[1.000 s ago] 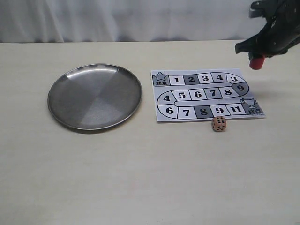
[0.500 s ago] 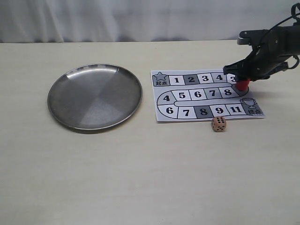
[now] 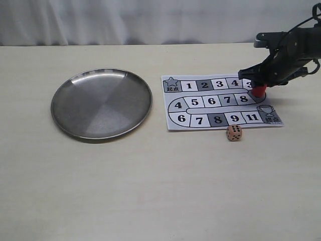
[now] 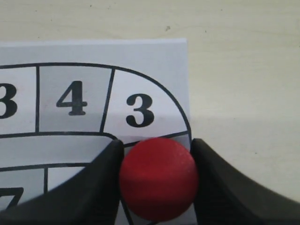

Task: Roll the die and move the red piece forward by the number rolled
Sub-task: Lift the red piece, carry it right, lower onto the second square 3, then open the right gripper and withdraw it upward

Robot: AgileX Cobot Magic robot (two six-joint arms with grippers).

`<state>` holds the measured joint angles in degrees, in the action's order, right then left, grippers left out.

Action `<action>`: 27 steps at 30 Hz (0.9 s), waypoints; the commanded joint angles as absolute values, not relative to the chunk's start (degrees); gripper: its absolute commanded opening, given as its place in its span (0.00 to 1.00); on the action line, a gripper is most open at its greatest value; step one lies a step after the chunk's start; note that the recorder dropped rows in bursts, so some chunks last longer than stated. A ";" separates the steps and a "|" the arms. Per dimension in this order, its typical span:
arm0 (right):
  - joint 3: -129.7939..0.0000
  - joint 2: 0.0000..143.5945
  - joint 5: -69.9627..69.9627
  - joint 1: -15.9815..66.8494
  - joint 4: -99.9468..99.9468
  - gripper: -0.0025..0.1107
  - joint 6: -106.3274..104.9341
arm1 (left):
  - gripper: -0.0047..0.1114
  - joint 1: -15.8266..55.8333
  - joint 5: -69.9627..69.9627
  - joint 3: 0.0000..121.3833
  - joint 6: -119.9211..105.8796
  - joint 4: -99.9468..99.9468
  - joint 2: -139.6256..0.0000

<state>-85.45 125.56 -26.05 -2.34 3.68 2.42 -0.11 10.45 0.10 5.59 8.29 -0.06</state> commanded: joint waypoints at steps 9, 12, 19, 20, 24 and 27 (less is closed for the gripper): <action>-84.98 118.86 -28.99 -2.51 1.07 0.65 1.40 | 0.04 0.03 9.95 0.00 5.64 8.29 0.00; -84.98 112.66 -30.15 -2.51 1.07 0.43 -0.91 | 0.04 0.03 9.95 0.00 5.64 8.29 0.00; -77.49 94.74 -24.80 -2.51 0.92 0.06 -1.73 | 0.04 0.03 9.95 0.00 5.64 8.29 0.00; -74.81 91.88 -22.60 -2.51 0.92 0.06 -1.86 | 0.04 0.03 9.95 0.00 5.64 8.29 0.00; -61.32 80.83 -12.47 -2.51 0.81 0.06 -1.76 | 0.04 0.03 9.95 0.00 5.64 8.29 0.00; -49.62 72.67 -1.84 -2.51 0.00 0.06 -1.75 | 0.04 0.03 9.95 0.00 5.64 8.29 0.00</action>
